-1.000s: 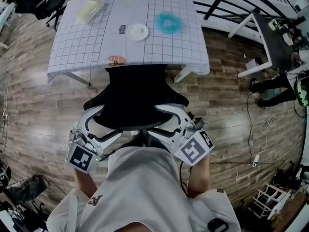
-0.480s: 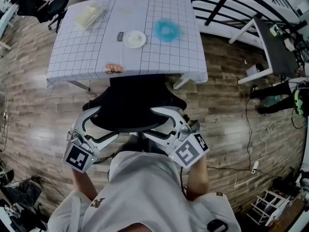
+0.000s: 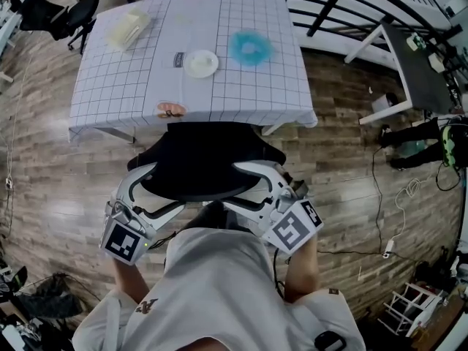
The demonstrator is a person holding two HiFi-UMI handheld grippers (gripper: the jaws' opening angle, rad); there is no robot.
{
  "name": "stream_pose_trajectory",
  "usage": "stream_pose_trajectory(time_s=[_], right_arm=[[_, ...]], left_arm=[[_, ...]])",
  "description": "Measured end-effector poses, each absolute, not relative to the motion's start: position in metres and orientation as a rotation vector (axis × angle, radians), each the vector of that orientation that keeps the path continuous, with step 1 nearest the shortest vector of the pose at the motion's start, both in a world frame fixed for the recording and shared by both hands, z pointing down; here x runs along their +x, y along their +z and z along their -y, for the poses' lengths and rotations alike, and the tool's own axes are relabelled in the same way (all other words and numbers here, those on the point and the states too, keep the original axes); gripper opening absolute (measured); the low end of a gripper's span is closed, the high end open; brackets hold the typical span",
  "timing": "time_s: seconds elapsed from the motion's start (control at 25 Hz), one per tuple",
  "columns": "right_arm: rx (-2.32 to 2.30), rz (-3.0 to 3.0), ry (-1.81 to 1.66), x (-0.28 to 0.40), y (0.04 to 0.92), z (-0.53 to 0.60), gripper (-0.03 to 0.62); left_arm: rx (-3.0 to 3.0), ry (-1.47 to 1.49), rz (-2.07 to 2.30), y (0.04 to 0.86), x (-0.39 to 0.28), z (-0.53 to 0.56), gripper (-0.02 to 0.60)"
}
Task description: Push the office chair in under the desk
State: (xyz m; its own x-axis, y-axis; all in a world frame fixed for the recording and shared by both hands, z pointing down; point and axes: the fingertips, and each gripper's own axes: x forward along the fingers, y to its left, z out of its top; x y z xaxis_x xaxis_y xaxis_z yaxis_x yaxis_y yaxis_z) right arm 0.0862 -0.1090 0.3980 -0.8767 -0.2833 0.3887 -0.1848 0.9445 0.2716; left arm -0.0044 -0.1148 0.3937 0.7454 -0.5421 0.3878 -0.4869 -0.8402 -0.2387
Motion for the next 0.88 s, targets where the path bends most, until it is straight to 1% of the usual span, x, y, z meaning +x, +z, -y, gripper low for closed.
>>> stream_pose_trajectory(time_s=[0.4,0.56,0.88], right_arm=[[0.360,2.652,-0.287,0.091,0.399,0.129,0.318],[0.368,2.654,-0.290,0.093,0.399,0.137,0.318],[0.373,2.659,-0.300,0.101,0.396,0.157,0.318]], left_arm=[[-2.813,-0.676,-0.790,0.394,-0.001,0.135,0.390],[-2.810,-0.596,-0.756,0.394,0.006,0.141,0.390],[-2.818,-0.675,-0.787,0.391,0.011,0.165,0.394]])
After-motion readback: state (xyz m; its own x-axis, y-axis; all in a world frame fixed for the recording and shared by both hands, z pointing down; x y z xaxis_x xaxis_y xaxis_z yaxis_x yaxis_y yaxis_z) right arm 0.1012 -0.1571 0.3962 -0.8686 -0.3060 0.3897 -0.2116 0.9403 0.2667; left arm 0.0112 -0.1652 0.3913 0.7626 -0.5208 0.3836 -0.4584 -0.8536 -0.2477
